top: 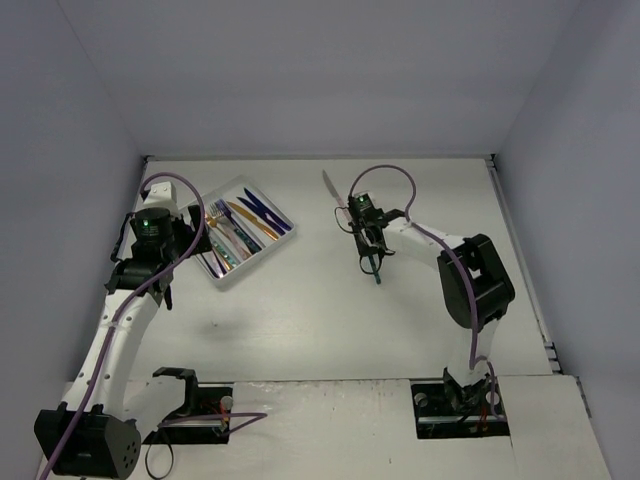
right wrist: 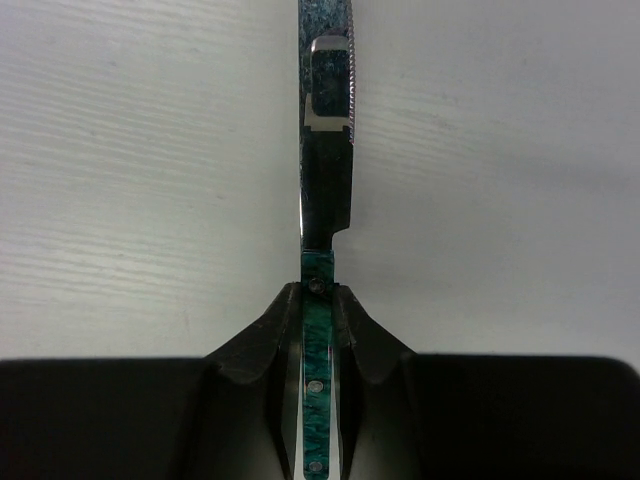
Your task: Sort the eating utensils into containers
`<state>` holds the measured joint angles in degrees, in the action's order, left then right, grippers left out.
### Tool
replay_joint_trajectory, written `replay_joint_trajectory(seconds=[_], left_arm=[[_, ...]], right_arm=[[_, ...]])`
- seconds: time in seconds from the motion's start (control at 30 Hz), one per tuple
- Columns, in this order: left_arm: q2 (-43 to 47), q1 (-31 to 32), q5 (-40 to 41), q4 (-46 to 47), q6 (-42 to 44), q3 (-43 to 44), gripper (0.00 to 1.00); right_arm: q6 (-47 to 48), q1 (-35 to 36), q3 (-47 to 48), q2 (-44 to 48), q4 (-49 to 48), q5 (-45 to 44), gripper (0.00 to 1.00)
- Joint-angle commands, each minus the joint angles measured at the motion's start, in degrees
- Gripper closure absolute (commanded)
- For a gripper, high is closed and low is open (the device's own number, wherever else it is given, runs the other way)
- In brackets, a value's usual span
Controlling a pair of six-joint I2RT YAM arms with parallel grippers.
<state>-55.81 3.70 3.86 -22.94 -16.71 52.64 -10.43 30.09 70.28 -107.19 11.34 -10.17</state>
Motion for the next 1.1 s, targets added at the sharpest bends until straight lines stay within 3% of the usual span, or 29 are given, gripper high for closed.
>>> replay_joint_trajectory(seconds=[0.0, 0.27, 0.6, 0.8, 0.87, 0.97, 1.07], left_arm=[[0.5, 0.3, 0.1, 2.9, 0.4, 1.0, 0.14], [1.1, 0.3, 0.1, 3.1, 0.5, 0.8, 0.14], [1.5, 0.4, 0.9, 3.3, 0.8, 0.4, 0.14], [1.5, 0.4, 0.7, 3.3, 0.8, 0.4, 0.14], [1.5, 0.4, 0.5, 3.3, 0.8, 0.4, 0.14], [1.4, 0.4, 0.4, 3.3, 0.7, 0.4, 0.14], [1.2, 0.5, 0.4, 3.3, 0.7, 0.4, 0.14]], right_arm=[[5.4, 2.9, 12.1, 5.6, -1.0, -1.8, 1.0], [12.4, 6.7, 36.3, -9.2, -1.0, 9.0, 1.0], [14.2, 11.2, 64.1, -30.3, -1.9, 19.6, 1.0], [12.9, 12.0, 71.1, -37.2, -5.8, 20.3, 0.97], [12.1, 12.1, 69.5, -37.9, -8.1, 20.9, 0.89], [12.0, 12.1, 67.3, -37.9, -9.6, 20.6, 0.64], [12.3, 11.9, 64.7, -36.4, -9.7, 19.1, 0.55]])
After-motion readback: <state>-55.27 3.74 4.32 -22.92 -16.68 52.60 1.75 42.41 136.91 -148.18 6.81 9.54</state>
